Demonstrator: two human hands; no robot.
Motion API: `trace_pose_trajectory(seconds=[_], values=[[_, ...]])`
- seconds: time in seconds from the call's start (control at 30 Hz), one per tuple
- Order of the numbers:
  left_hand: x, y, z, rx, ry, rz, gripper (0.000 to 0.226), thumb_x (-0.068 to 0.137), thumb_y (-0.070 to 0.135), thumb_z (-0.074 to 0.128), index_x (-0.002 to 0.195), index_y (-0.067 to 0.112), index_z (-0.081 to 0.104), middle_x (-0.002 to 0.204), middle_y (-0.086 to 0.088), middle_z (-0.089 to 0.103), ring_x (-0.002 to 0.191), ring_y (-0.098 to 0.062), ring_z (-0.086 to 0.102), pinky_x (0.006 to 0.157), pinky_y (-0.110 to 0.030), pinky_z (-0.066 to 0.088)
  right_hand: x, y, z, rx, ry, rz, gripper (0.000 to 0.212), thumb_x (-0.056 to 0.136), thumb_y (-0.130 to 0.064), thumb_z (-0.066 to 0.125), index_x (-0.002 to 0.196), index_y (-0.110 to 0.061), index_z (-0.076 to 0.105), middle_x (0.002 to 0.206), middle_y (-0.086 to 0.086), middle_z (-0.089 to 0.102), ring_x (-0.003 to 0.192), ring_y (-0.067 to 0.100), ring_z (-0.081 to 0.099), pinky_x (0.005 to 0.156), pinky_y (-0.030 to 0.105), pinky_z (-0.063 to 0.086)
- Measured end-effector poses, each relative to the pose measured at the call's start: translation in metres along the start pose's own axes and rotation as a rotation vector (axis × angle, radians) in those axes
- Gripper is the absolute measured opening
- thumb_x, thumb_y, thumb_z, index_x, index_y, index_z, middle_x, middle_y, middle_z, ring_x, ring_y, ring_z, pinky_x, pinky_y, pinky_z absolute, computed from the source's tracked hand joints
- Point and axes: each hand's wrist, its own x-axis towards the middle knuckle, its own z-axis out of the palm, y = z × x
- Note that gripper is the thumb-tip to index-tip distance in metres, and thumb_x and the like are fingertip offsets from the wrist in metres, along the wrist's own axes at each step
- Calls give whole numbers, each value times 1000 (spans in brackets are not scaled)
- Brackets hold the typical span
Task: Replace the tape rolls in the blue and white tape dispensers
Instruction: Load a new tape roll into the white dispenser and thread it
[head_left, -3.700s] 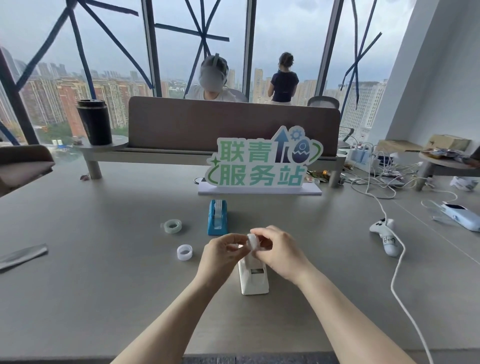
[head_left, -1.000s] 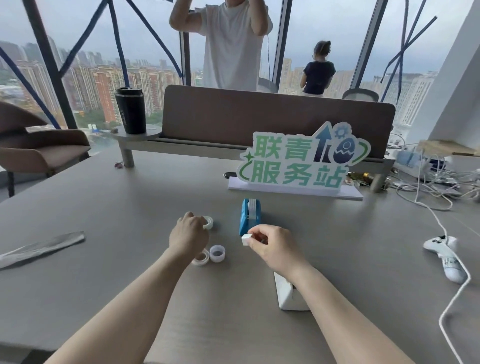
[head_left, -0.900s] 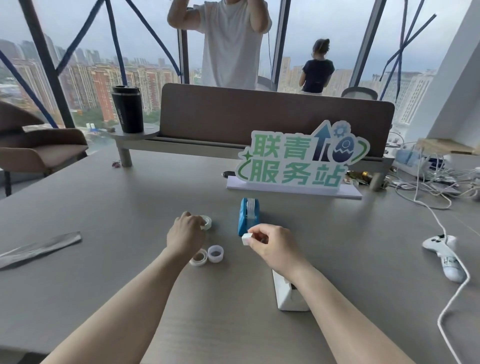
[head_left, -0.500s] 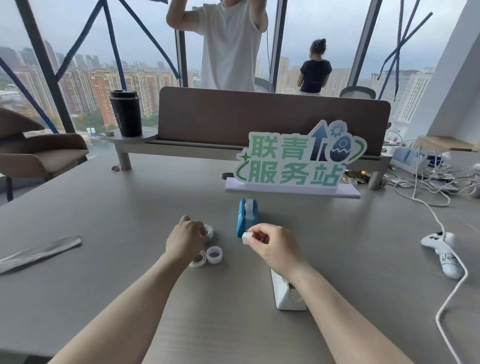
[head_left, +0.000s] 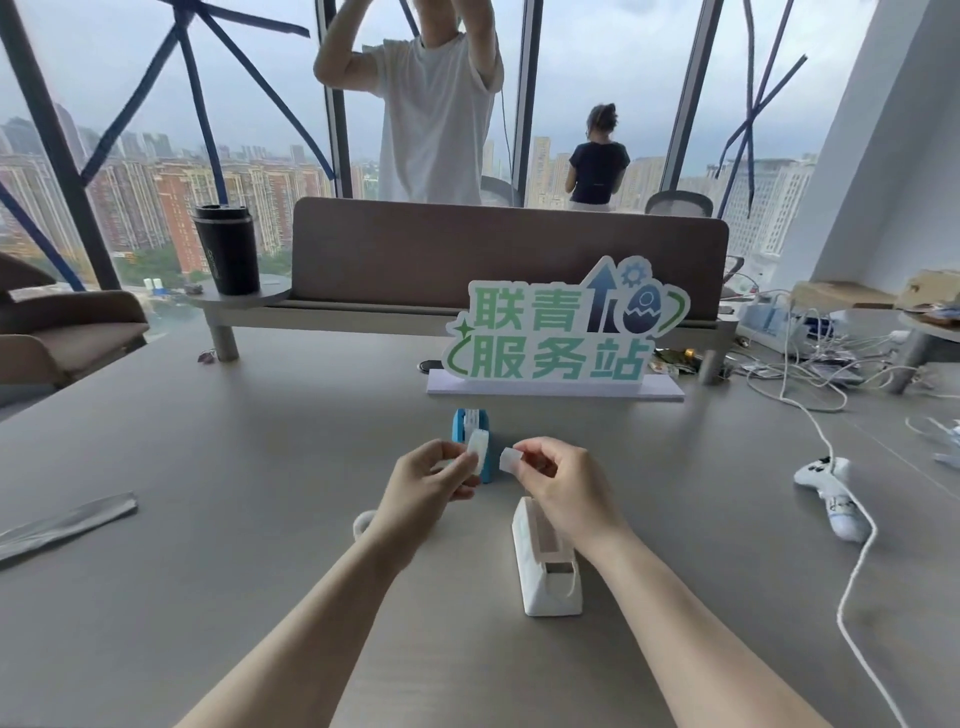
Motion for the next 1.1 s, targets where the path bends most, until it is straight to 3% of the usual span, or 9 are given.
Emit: trace_pose_trajectory(seconds=[0.17, 0.43, 0.57, 0.67, 0.73, 0.83, 1.0, 1.1], values=[[-10, -2, 20, -93, -44, -15, 21, 92, 13, 61, 94, -7, 66, 78, -10, 68, 70, -16, 66, 66, -20, 57, -6, 4, -9, -25, 25, -28, 18, 81, -38, 74, 91, -23, 72, 71, -13, 66, 67, 3, 60, 65, 21, 49], [-11, 3, 42, 56, -24, 26, 12, 87, 23, 68, 79, 15, 72, 67, 5, 69, 64, -6, 61, 59, -19, 49, -7, 12, -22, -4, 42, -59, 8, 84, -27, 73, 88, -20, 74, 75, -8, 71, 67, 6, 62, 65, 22, 52], [-11, 8, 47, 79, -15, 47, 17, 81, 26, 75, 83, 10, 73, 80, -11, 75, 70, -13, 60, 68, -30, 51, -6, 17, -27, 42, 36, -50, 9, 86, -24, 72, 92, -19, 75, 82, -5, 74, 75, 10, 67, 70, 25, 56], [-11, 12, 49, 24, -29, 26, 25, 79, 20, 77, 97, 6, 68, 85, -9, 74, 79, -17, 67, 79, -37, 57, -6, 18, -31, 57, 45, -40, 10, 86, -22, 72, 94, -17, 75, 83, -4, 75, 75, 10, 67, 73, 27, 57], [-10, 14, 47, -14, -69, 25, 33, 78, 17, 77, 109, 11, 66, 96, -3, 73, 91, -18, 69, 81, -28, 59, -6, 19, -33, 77, 41, -47, 11, 85, -22, 72, 94, -17, 75, 82, -4, 74, 73, 10, 67, 73, 29, 57], [-9, 19, 45, 63, -141, 80, 48, 79, 18, 76, 125, 19, 63, 110, 11, 68, 98, -4, 67, 72, -8, 52, -6, 19, -35, 106, 19, -53, 12, 85, -23, 72, 95, -17, 75, 82, -4, 75, 72, 10, 67, 74, 33, 58], [-6, 21, 44, 112, -178, 111, 53, 80, 16, 74, 130, 12, 59, 108, 4, 68, 94, -4, 66, 72, -6, 50, -4, 20, -34, 122, 31, -67, 10, 85, -18, 72, 95, -17, 76, 81, -4, 75, 72, 8, 66, 76, 37, 58], [-6, 21, 44, 145, -161, 125, 45, 81, 22, 74, 124, 15, 64, 99, 7, 72, 83, 6, 68, 70, -4, 49, -6, 21, -33, 153, 46, -64, 11, 85, -20, 72, 95, -18, 76, 84, -4, 76, 79, 12, 70, 79, 42, 59]])
